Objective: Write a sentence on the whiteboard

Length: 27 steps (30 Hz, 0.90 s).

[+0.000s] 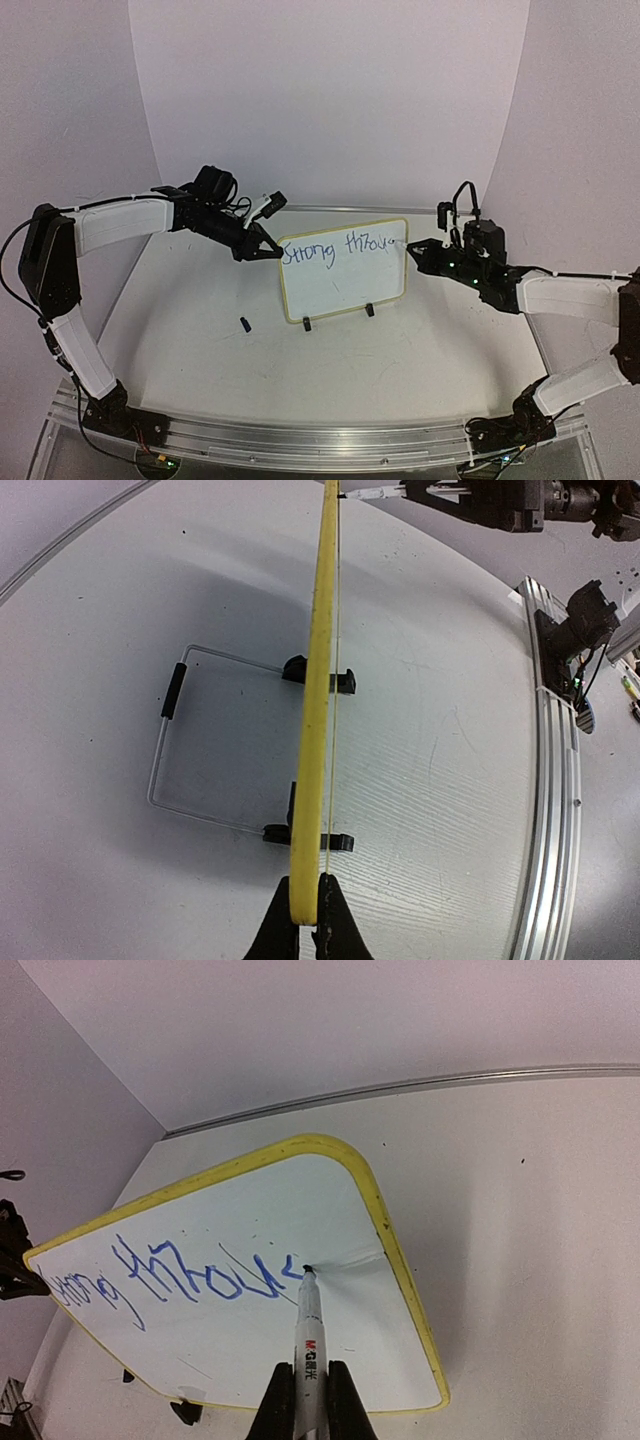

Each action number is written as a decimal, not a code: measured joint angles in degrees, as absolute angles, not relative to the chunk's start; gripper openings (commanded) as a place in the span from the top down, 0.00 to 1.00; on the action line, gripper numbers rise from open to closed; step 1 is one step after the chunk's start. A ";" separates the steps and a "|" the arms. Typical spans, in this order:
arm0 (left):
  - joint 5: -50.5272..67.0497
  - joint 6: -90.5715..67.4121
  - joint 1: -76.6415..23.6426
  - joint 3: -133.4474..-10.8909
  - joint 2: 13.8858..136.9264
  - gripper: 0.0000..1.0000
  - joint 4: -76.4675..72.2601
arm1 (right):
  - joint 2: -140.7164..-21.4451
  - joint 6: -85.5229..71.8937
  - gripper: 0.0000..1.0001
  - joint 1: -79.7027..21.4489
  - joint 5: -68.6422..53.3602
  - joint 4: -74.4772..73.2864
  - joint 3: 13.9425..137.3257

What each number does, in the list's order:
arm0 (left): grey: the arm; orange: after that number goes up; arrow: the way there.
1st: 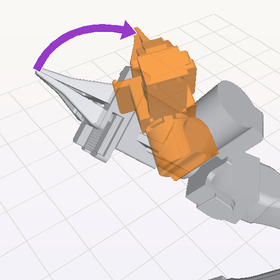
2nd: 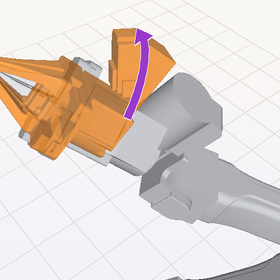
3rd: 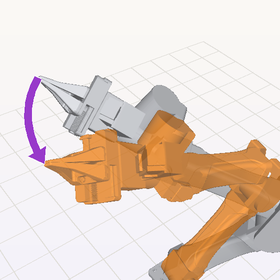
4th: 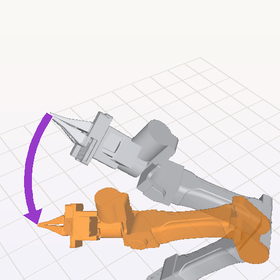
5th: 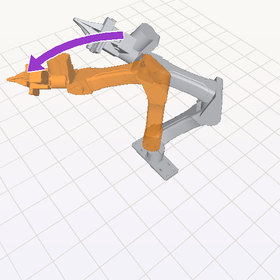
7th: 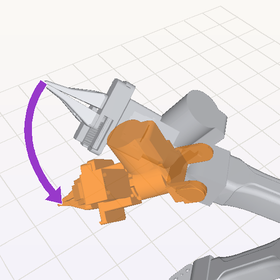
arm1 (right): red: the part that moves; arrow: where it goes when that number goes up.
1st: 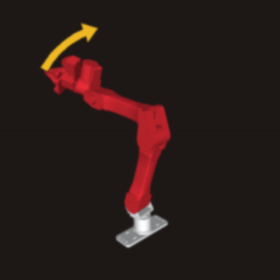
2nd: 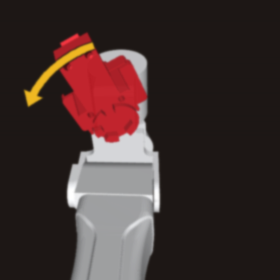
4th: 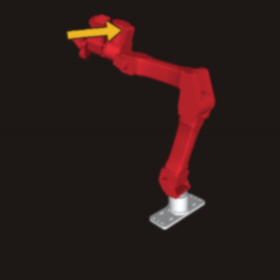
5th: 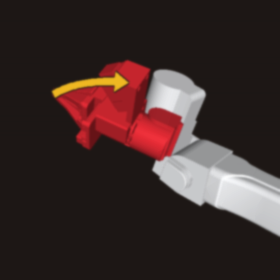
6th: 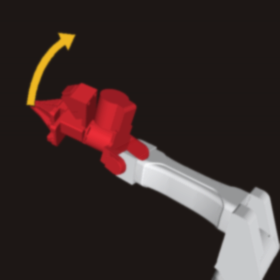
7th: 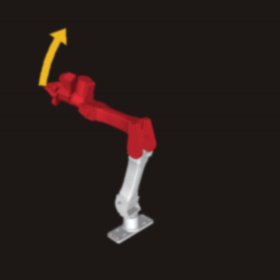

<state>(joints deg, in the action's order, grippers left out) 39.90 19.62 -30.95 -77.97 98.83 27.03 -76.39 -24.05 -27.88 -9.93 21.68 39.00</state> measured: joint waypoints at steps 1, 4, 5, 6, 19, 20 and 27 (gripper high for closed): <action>39.89 19.62 -30.96 -77.97 98.83 1.00 27.03 | -76.37 -24.05 1.00 -27.88 -9.96 21.73 39.13; 39.88 19.62 -30.96 -77.97 98.83 1.00 27.03 | -76.36 -24.05 1.00 -27.88 -10.10 21.78 39.65; 39.88 19.62 -30.97 -77.97 98.83 1.00 27.03 | -76.36 -24.05 1.00 -27.88 -10.12 21.82 39.77; 39.88 19.62 -30.98 -77.97 98.83 1.00 27.03 | -76.36 -24.05 1.00 -27.88 -10.13 21.85 39.87; 39.86 19.62 -30.98 -77.97 98.83 1.00 27.03 | -76.43 -25.11 1.00 -27.88 -9.54 22.25 38.86; 39.86 19.62 -30.98 -77.97 98.83 1.00 27.03 | -76.51 -25.28 1.00 -27.88 -9.47 22.26 38.54; 39.86 19.59 -30.98 -77.97 98.83 1.00 27.04 | -77.80 -26.10 1.00 -27.88 -9.49 22.20 36.92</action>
<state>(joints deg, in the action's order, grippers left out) 39.86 19.59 -30.98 -77.97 98.83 27.04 -77.80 -26.10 -27.88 -9.49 22.20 36.92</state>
